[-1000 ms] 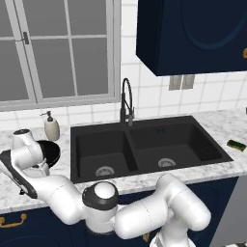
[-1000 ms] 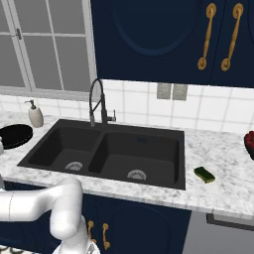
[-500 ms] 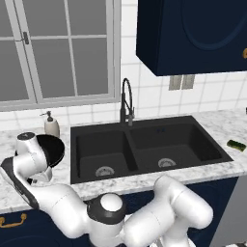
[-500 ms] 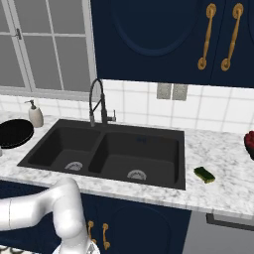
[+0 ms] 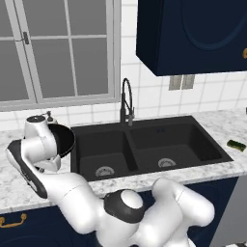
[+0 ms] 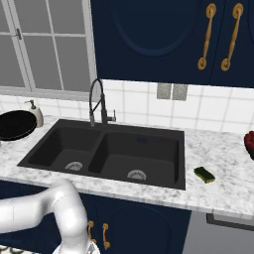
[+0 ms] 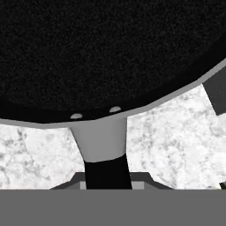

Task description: Pick the pan and sponge and place them into the sink. Then turn on the water.

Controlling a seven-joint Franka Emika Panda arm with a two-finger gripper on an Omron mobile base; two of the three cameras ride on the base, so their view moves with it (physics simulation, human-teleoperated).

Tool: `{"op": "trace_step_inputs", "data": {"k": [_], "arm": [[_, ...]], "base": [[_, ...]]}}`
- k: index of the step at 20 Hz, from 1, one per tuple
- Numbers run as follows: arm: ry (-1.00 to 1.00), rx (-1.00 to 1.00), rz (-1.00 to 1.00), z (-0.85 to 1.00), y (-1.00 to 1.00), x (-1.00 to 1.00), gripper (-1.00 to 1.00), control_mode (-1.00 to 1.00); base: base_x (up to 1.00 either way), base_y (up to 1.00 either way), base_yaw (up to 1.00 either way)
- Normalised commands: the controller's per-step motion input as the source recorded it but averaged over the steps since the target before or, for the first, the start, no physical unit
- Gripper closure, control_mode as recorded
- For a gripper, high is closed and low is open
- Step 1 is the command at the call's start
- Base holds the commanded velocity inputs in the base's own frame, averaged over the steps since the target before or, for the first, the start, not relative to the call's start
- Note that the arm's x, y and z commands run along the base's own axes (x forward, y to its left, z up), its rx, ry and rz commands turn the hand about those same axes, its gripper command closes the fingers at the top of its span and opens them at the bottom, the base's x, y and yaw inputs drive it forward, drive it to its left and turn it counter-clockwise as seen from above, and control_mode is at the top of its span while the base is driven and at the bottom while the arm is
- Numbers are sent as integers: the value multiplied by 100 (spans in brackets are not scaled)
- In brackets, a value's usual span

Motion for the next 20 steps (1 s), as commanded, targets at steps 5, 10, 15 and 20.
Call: {"op": "trace_step_inputs", "data": {"k": [5,10,15,20], "arm": [[6,14,-6,20,-98,-4,100,-100],[5,12,-2,29,-99,-25,100,-100],[-1,9,6,59,-80,-67,100,-100],[-1,2,6,48,-92,-74,100,-100]], "base": [[0,0,0],[0,0,0],[0,0,0],[0,0,0]]}}
